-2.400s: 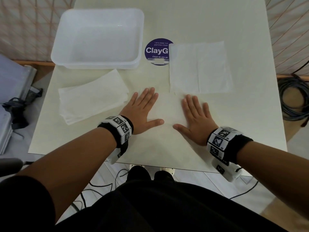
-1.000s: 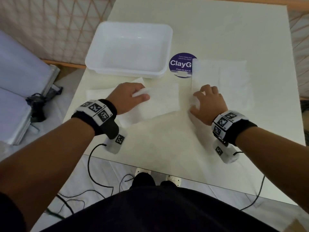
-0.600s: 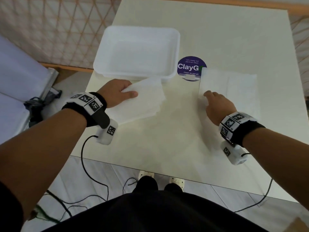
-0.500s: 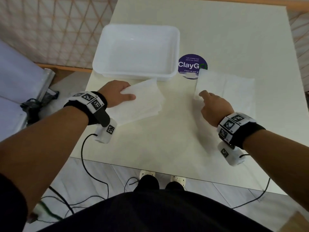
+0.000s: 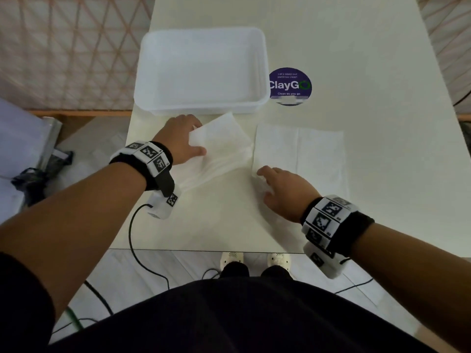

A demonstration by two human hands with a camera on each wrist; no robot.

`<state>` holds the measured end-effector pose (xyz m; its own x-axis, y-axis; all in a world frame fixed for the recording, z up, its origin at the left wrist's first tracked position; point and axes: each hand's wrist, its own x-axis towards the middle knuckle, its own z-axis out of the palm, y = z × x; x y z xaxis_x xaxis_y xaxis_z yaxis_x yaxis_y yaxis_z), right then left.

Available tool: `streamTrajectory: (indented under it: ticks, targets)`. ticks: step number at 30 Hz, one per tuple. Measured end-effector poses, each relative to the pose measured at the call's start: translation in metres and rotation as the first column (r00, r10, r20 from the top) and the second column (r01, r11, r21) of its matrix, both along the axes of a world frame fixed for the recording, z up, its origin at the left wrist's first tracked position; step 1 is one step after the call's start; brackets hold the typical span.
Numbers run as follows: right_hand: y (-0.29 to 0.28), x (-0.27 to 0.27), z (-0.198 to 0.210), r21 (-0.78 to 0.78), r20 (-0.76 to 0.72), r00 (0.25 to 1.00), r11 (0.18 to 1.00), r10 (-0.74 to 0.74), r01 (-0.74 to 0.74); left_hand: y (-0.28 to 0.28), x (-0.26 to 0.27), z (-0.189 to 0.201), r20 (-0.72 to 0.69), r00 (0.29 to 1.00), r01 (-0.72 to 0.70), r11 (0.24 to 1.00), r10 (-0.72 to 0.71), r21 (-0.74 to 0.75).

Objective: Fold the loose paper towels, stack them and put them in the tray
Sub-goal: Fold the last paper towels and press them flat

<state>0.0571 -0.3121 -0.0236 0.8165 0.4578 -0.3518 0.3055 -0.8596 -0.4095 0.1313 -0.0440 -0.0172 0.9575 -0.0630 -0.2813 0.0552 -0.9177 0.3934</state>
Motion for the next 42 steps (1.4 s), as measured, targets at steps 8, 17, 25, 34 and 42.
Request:
streamTrajectory:
  ticks: [8, 17, 25, 34, 42]
  targets:
    - [-0.030, 0.029, 0.013, 0.126, 0.114, 0.960, 0.962, -0.257, 0.242, -0.058, -0.025, 0.020, 0.185, 0.968, 0.186, 0.979, -0.169, -0.082]
    - [-0.073, 0.096, -0.001, -0.077, 0.103, 0.989, 0.991, -0.103, 0.111, -0.136, -0.062, -0.001, -0.197, 0.964, 0.197, 0.977, -0.178, 0.081]
    - [-0.107, 0.083, 0.004, -0.066, 0.038, 0.977, 0.975, -0.211, 0.213, -0.153, -0.057, -0.002, -0.203, 0.979, -0.018, 1.000, 0.020, 0.010]
    - [-0.148, 0.088, 0.012, 0.100, -0.156, 0.928, 0.929, -0.338, 0.355, -0.169, -0.042, 0.003, -0.039, 0.998, -0.051, 0.998, 0.053, 0.034]
    - [-0.176, 0.084, 0.005, 0.220, -0.206, 0.887, 0.864, -0.413, 0.453, -0.167, -0.013, 0.023, 0.085, 0.976, -0.176, 0.958, 0.200, -0.224]
